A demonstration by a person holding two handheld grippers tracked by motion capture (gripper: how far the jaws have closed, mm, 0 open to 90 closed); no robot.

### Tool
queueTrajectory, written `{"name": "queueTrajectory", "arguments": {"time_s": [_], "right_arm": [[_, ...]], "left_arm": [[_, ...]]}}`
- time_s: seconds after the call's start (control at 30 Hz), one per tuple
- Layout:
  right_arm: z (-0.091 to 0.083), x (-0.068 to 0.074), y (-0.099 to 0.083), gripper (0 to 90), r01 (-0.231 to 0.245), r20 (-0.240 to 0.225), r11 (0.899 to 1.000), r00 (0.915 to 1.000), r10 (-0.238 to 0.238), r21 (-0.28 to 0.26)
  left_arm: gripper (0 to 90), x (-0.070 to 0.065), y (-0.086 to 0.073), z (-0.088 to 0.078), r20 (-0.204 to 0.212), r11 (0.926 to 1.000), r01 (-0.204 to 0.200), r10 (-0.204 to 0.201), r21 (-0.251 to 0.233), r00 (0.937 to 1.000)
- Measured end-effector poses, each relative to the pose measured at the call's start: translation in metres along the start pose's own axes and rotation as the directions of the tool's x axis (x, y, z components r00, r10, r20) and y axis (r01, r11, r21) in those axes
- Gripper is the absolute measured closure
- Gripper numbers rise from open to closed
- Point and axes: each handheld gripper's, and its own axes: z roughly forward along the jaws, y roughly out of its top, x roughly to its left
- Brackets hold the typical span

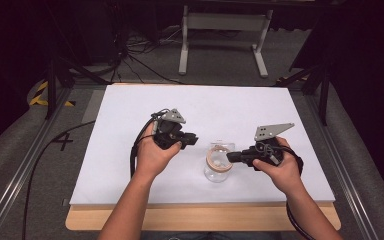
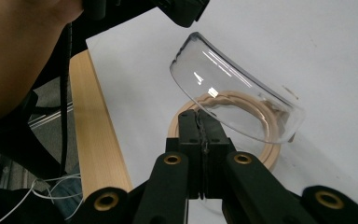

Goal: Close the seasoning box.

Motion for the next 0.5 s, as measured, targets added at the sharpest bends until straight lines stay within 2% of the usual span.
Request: {"name": "queueTrajectory", "arguments": {"time_s": [0.1,0.17,0.2,0.3,0.4,0.5], "right_arm": [[0.002,0.001,-0.001,90.0,0.006,0.001,1.000,1.0000,-0.006,0.023],[0.003,0.002,-0.001,90.0,0.009,0.001,0.999,1.0000,-0.009,0.042],[0.003,0.002,-0.001,90.0,0.009,0.001,0.999,1.0000,-0.009,0.042],[0.005,0.002,-0.002,90.0,0.010,-0.002,0.997,0.9999,-0.010,0.071],[0.007,0.002,-0.004,90.0,0.012,-0.004,0.995,0.9999,-0.012,0.097],[0.008,0.001,-0.005,90.0,0.003,-0.021,0.993,0.9998,-0.001,0.116]], "left_arm": [[79.8,0.000,-0.004,-0.005,-0.020,0.9988,-0.010,0.011,0.048,0.9997],[79.4,0.000,-0.005,-0.005,-0.022,0.9983,-0.004,0.005,0.058,0.9997],[79.4,0.001,-0.006,-0.007,-0.028,0.9959,-0.018,0.021,0.088,0.9994],[79.0,0.003,-0.010,-0.008,-0.031,0.9933,-0.011,0.014,0.115,0.9994],[78.5,0.005,-0.013,-0.009,-0.025,0.9928,0.009,-0.006,0.119,0.9997],[78.3,0.008,-0.015,-0.009,-0.016,0.9902,0.005,-0.003,0.140,0.9999]]}}
